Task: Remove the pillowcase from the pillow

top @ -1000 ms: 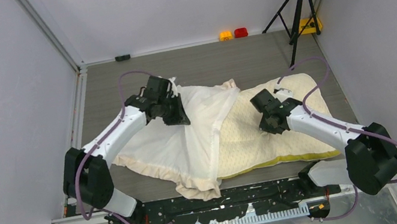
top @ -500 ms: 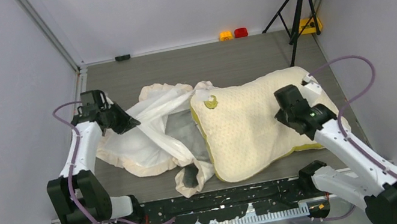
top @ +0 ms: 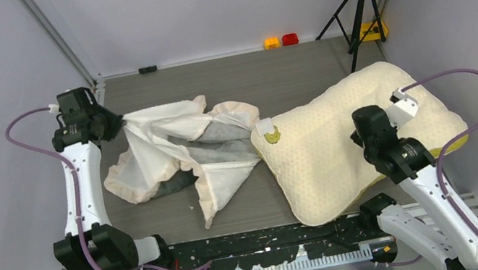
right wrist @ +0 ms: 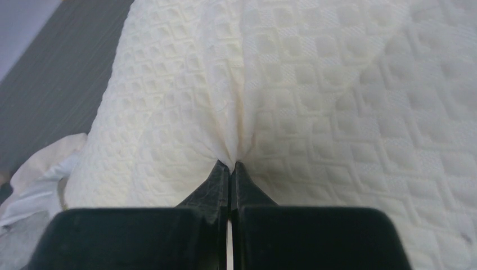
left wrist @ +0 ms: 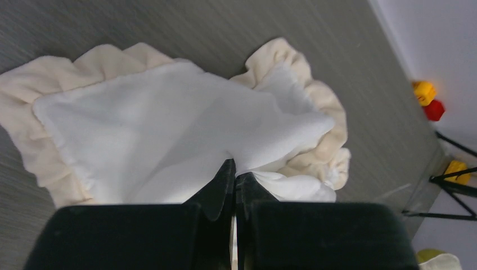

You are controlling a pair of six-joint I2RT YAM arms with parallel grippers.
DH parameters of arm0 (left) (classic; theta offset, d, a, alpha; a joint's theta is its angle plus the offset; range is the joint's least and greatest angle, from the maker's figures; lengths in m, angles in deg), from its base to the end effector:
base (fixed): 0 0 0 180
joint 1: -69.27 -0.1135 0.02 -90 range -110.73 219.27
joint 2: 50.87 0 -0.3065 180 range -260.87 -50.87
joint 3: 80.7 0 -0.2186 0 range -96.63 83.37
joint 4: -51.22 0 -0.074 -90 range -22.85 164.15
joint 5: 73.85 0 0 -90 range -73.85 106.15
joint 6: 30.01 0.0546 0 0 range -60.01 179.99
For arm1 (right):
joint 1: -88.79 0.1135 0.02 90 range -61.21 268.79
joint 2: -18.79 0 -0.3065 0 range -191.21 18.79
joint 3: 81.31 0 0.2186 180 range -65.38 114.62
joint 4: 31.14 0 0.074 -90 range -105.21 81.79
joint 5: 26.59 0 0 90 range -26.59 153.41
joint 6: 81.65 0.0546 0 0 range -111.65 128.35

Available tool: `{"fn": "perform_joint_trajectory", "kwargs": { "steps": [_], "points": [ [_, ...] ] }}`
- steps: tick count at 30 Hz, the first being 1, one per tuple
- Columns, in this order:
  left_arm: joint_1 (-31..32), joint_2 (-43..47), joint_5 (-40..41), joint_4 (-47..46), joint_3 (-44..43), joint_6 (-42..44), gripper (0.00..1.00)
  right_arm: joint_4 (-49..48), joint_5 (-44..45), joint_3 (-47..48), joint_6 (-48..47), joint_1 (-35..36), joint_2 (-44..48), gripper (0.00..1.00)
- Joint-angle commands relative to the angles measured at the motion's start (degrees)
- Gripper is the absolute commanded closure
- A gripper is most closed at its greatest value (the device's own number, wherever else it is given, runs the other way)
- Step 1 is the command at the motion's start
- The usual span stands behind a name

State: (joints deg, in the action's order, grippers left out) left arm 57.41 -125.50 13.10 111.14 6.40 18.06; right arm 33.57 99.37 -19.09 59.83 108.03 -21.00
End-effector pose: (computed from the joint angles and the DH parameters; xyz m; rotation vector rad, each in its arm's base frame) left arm 0.2378 0.0470 0.3922 -1.0242 2.0806 -0.3296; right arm 0.0804 -0.0059 0.3135 0.8830 1.9567 -0.0185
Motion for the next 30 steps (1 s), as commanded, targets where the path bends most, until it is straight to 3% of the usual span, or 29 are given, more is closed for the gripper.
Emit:
{"fn": "perform_joint_trajectory", "kwargs": {
  "steps": [1,4,8,14,17,18,19,20,21,22,26,30],
  "points": [
    [-0.5,-0.5,-0.1,-5.1,-3.1,-5.1,1.00,-17.7,-11.9,4.9,-0.9,-0.2,-2.1,1.00],
    [-0.6,-5.1,0.1,-6.6,-8.0,-6.4,1.00,-28.8,-16.6,5.4,2.4,-0.1,-4.5,1.00],
    [-0.6,-15.9,1.3,-0.5,-25.6,-6.1,1.00,-31.5,-14.6,15.5,4.8,-0.1,-13.7,1.00],
    [-0.5,-26.4,-3.7,3.1,-48.5,-4.7,1.00,-40.3,-15.7,31.4,3.7,0.0,-27.3,1.00],
    [0.3,-29.0,-4.9,0.7,-53.0,-4.7,1.00,-38.8,-20.2,39.4,4.4,0.0,-34.5,1.00],
    [0.7,-29.4,-5.0,-1.3,-52.4,-4.5,1.00,-38.6,-22.6,41.4,4.4,0.0,-36.7,0.91],
    [1.3,-29.7,-5.5,-3.7,-51.0,-4.0,0.92,-38.3,-26.0,43.1,4.2,0.0,-39.1,0.72],
    [2.0,-30.4,-7.1,-5.8,-49.7,-2.8,0.65,-38.4,-30.2,44.4,3.8,0.0,-41.5,0.50],
    [2.9,-31.4,-8.0,-5.4,-49.7,-1.5,0.15,-37.3,-34.0,45.8,3.3,-0.1,-43.6,0.27],
    [3.8,-32.8,-6.9,-2.2,-51.2,-0.3,0.02,-35.2,-37.0,47.0,2.9,-0.1,-45.3,0.17],
    [5.8,-34.0,-5.8,7.1,-51.8,5.9,0.00,-33.0,-37.4,43.7,-1.3,-0.2,-44.5,0.15],
    [7.3,-23.4,-5.9,0.5,-35.8,11.1,0.00,-34.8,-31.8,34.5,-8.6,-1.8,-36.5,0.15]
  ]
}}
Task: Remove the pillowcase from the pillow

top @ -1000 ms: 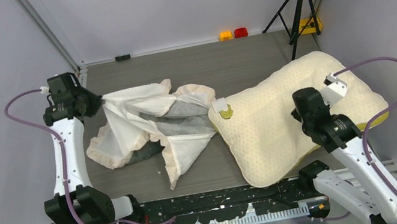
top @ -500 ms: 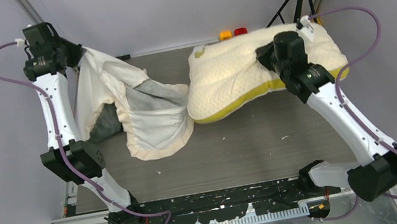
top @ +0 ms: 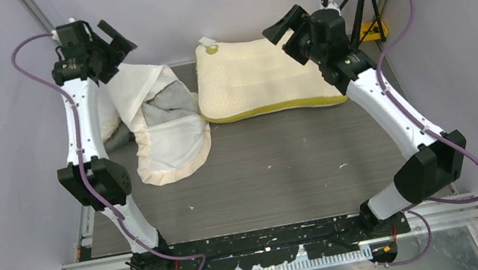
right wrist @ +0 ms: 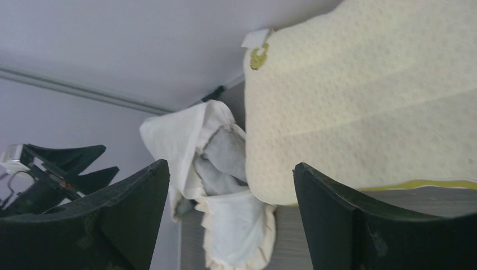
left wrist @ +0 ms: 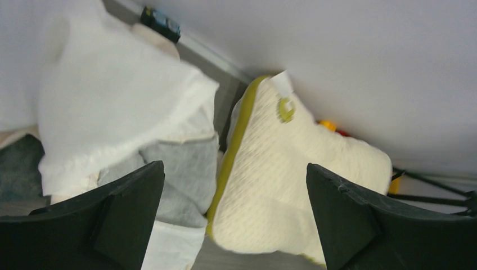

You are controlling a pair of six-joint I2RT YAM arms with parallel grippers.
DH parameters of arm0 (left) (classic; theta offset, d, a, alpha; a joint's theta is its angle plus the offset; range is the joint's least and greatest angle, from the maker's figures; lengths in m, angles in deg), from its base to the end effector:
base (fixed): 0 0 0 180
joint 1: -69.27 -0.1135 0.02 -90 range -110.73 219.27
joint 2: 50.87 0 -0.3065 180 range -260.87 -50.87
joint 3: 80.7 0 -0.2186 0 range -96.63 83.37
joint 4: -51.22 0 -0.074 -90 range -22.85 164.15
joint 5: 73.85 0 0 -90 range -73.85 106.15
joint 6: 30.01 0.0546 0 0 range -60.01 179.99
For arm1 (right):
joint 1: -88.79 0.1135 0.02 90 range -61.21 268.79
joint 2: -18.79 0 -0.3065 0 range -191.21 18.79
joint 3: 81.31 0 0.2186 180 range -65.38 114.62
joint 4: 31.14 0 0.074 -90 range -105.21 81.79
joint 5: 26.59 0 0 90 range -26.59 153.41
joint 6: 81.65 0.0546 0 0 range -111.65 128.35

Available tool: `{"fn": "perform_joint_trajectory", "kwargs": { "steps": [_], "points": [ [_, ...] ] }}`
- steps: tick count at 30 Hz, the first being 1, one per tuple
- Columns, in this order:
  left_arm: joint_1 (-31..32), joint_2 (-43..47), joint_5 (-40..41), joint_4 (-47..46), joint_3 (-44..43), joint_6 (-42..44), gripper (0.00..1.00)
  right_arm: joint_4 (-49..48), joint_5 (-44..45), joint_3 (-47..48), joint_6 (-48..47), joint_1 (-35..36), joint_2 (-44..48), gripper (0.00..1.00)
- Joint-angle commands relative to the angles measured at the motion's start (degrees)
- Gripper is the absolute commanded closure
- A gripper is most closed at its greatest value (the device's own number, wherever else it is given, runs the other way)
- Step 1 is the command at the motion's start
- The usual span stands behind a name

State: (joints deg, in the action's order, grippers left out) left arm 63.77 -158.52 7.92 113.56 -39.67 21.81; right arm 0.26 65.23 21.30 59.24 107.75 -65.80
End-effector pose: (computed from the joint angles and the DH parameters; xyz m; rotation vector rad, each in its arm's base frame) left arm 0.4083 0.0315 0.4532 -0.7164 2.0218 -0.4890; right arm 0.3070 0.1037 0.4565 0.5412 1.8056 0.8280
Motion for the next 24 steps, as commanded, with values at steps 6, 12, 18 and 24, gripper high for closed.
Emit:
{"fn": "perform_joint_trajectory", "kwargs": {
  "steps": [6,12,18,24],
  "points": [
    [4.8,28.7,6.5,-16.9,38.5,8.3,0.00,-0.9,7.3,-18.2,-21.1,-1.9,16.7,0.19],
    [10.7,39.7,15.9,-25.2,58.2,9.6,0.00,-2.6,15.1,-30.8,-27.8,-1.9,24.7,0.17],
    [12.0,42.9,25.0,-35.5,72.3,15.7,0.00,-5.5,28.4,-39.7,-28.1,-3.4,26.9,0.16],
    [12.5,45.9,26.7,-56.9,90.1,23.4,0.00,-12.6,18.8,-47.3,-27.1,-13.2,27.4,0.15]
  ]
}}
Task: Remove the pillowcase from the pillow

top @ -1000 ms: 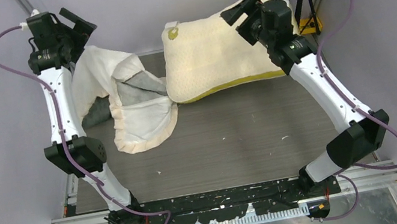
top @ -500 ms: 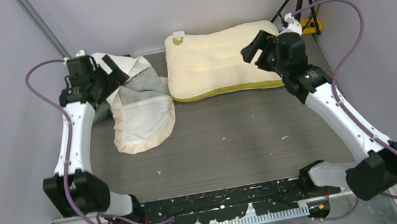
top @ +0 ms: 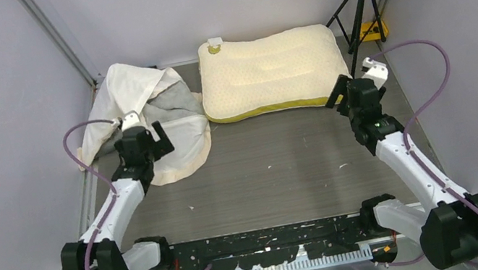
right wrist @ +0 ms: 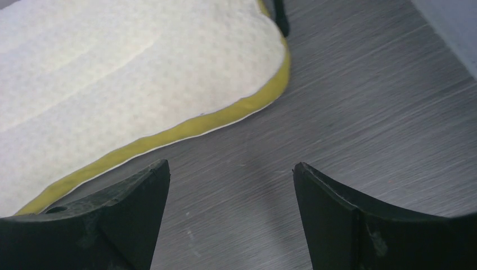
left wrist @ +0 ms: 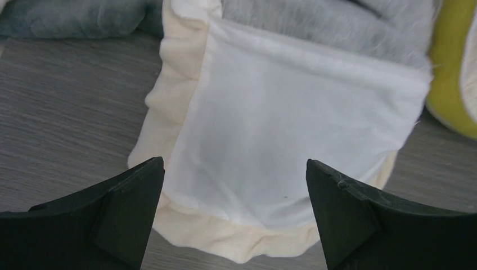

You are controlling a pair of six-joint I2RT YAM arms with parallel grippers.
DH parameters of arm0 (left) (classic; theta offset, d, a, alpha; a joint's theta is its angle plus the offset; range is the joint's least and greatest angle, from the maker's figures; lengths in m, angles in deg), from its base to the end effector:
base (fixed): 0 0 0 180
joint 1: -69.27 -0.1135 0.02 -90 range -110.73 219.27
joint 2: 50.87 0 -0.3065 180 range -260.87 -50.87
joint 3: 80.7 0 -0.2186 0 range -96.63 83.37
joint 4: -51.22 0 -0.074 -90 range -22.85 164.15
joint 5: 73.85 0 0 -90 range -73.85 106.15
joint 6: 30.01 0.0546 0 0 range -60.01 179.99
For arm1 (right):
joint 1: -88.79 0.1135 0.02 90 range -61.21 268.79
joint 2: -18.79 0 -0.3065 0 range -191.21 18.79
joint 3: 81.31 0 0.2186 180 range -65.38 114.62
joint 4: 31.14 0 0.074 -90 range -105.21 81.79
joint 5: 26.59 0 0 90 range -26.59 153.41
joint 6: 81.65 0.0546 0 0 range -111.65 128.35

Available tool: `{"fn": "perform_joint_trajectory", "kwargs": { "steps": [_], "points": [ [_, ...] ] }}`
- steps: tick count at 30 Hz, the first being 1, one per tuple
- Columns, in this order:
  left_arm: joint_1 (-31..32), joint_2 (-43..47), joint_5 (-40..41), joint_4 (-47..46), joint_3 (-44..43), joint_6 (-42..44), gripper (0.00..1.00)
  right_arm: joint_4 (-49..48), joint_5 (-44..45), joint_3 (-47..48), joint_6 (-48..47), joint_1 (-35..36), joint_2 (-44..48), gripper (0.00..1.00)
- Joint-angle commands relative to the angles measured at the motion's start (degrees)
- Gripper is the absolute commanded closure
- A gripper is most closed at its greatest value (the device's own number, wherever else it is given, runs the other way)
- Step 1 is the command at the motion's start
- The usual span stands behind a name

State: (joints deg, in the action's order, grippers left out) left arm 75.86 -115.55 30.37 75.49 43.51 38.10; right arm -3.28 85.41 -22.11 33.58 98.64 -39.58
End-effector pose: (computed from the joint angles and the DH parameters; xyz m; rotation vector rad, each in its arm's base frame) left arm 0.2113 -0.0109 0.2873 -0.4250 2.0869 -0.0260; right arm 0.1896 0.0122 0.3210 0.5015 1.9420 -0.0015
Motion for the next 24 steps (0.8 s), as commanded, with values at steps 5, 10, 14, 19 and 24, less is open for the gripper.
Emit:
{"fn": "perform_joint_trajectory", "kwargs": {
  "steps": [5,10,14,19,24],
  "points": [
    [0.4,-1.4,5.8,-27.5,12.9,13.7,0.00,-20.6,0.0,-10.6,-11.3,-4.1,-0.5,0.14],
    [0.4,-7.5,3.3,-42.3,19.0,16.9,0.00,-39.3,1.3,-20.0,-15.8,-4.1,-5.1,0.14],
    [0.3,-11.5,2.1,-44.1,17.3,18.3,0.02,-49.4,5.2,-22.6,-17.4,-4.6,-11.7,0.14],
    [-1.1,-15.2,1.6,-54.6,20.0,19.3,0.03,-66.3,3.9,-26.4,-14.8,-8.0,-21.9,0.14],
    [-2.9,-25.5,0.3,-73.3,23.9,18.7,0.00,-70.9,-0.6,-25.6,-15.8,-9.0,-30.3,0.14]
  ]
}}
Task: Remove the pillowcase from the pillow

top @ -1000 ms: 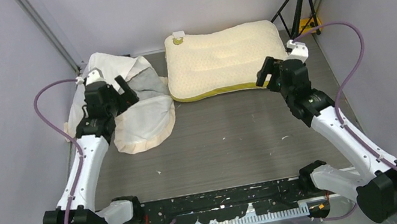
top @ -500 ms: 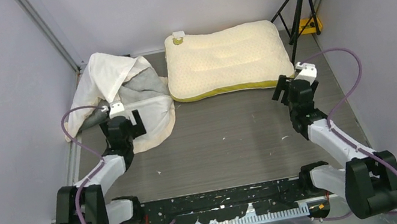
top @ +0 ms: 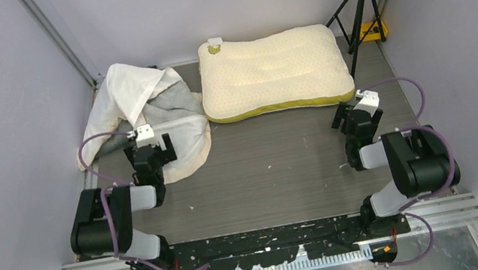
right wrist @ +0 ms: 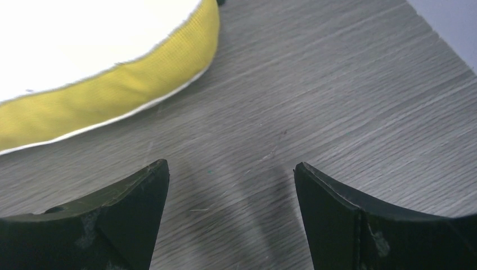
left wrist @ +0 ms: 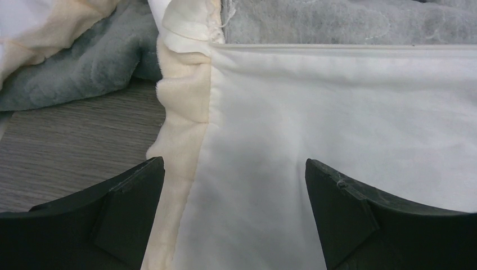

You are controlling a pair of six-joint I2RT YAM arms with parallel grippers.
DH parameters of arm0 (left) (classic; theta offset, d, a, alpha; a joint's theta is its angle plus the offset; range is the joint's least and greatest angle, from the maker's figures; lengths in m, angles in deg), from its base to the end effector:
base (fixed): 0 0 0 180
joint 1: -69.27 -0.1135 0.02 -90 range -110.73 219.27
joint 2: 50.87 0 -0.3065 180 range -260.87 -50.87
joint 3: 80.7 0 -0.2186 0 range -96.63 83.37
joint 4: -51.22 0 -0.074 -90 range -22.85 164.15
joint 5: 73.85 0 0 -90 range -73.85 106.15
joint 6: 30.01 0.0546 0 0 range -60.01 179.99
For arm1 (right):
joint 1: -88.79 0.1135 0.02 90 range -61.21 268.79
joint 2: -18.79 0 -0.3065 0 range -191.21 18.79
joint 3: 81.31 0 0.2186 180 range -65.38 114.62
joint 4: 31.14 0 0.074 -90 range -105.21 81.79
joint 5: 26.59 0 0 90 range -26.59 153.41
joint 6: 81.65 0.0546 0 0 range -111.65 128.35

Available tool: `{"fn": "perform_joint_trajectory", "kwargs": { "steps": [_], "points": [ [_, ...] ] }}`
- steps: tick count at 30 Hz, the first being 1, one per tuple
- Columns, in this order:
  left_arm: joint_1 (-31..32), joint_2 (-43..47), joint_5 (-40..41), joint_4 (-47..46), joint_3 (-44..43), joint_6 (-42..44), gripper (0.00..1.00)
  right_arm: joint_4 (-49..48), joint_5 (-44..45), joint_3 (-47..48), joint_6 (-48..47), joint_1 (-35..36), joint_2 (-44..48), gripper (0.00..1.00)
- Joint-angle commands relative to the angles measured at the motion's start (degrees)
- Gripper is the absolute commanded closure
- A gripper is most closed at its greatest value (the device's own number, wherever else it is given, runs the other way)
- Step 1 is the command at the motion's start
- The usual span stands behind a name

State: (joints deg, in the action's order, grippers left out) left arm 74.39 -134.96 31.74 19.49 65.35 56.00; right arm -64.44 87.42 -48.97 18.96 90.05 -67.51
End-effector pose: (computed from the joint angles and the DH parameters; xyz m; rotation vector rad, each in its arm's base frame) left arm 0.2490 -0.0076 0.2106 -0.1665 1.8752 0.1484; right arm 0.2452 -0.0168 0.1989 0.4305 1.8585 -0.2642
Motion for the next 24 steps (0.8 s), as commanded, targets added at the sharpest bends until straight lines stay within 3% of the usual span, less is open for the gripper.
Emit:
{"fn": "perform_joint_trajectory", "kwargs": {
  "steps": [1,2,5,8,11,24],
  "points": [
    [-1.7,-3.8,-1.9,-12.2,1.1,0.2,0.00,-5.5,-3.6,3.1,-1.1,-0.5,-2.1,0.14],
    [-1.9,-2.9,-2.5,-8.3,-0.1,-0.2,0.00,-6.6,-4.0,3.6,-1.5,-0.5,-3.1,0.14],
    [-2.0,-4.9,-5.8,-11.2,-0.7,1.7,0.00,-6.1,-4.2,3.7,-1.3,-0.5,-2.9,0.16],
    [-2.0,-4.0,-6.3,-6.7,-2.0,1.5,0.01,-5.2,-4.1,3.8,-1.4,-0.5,-2.7,0.25],
    [-2.0,-4.5,-6.2,-8.1,-1.8,1.2,0.01,-5.7,-4.1,3.7,-1.4,-0.5,-2.9,0.10],
    [-1.8,-4.4,-11.3,-5.2,-3.2,3.7,0.00,-6.5,-4.0,3.4,-1.5,-0.5,-2.8,0.08]
  ]
}}
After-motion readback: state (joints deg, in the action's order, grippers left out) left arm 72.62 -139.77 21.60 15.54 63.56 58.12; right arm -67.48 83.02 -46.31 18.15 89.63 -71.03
